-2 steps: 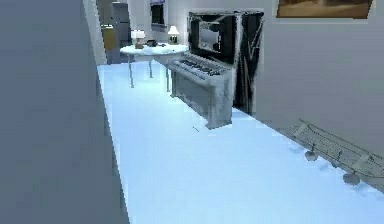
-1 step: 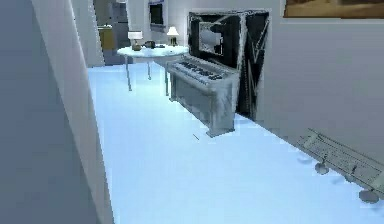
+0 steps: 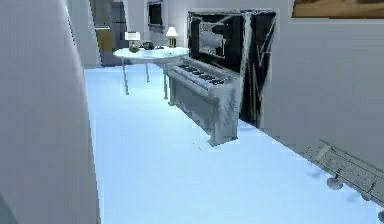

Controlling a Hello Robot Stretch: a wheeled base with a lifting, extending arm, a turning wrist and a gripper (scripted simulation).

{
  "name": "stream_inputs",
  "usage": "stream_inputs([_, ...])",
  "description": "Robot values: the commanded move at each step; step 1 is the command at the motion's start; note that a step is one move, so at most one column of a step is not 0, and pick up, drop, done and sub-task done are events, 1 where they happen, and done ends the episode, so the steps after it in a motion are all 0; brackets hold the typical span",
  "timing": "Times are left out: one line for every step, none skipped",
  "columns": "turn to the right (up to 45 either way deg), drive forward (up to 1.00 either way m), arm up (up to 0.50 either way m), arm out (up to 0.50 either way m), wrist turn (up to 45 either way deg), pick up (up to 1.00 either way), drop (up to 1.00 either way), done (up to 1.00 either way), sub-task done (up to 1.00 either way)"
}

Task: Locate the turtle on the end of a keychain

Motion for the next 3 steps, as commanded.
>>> stream_inputs([-3.0,0.00,0.00,0.00,0.0,0.00,0.00,0.00,0.00])
stream_inputs([0.0,0.30,0.00,0.00,0.0,0.00,0.00,0.00,0.00])
stream_inputs([-21.0,0.00,0.00,0.00,0.0,0.00,0.00,0.00,0.00])
